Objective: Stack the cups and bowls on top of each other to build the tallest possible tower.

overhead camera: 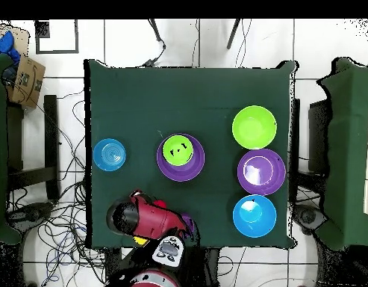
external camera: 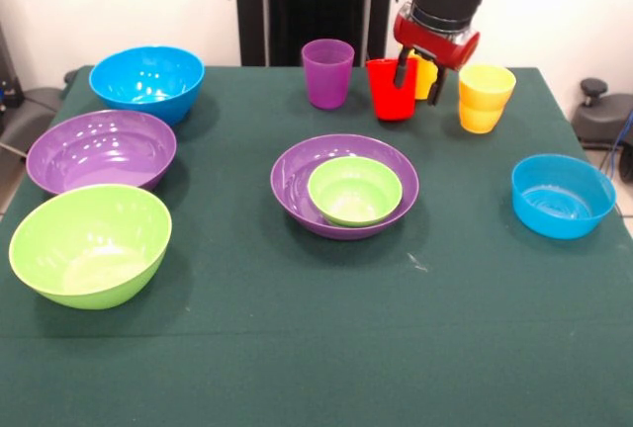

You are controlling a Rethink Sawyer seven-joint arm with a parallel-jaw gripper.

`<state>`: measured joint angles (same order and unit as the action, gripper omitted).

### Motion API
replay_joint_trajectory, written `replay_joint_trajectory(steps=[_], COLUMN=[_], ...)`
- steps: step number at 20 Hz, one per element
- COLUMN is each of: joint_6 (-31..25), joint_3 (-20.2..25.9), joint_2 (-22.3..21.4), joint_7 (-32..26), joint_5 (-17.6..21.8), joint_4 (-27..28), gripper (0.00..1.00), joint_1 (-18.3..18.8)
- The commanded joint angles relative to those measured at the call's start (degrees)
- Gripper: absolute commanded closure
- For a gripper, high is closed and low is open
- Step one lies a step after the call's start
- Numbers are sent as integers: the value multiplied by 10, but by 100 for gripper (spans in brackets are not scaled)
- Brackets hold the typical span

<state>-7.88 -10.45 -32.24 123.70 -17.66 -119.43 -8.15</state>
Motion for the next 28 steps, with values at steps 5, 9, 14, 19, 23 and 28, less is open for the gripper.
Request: replay_joint_trajectory(steps=[5,9,14,19,23,28], joint_6=[-64,-101,-127,-156,-164,-213], joint_3=[27,16,16,10,9,7], joint_2=[-11,2,20,32,32,17], joint_7=[40,33,34,43,46,54], joint_5=[10,9,5,7,10,10], joint_4=[89,135,190,225,228,219], gripper=[0,0,0,0,0,0], joint_1=[5,10,20,17,16,14])
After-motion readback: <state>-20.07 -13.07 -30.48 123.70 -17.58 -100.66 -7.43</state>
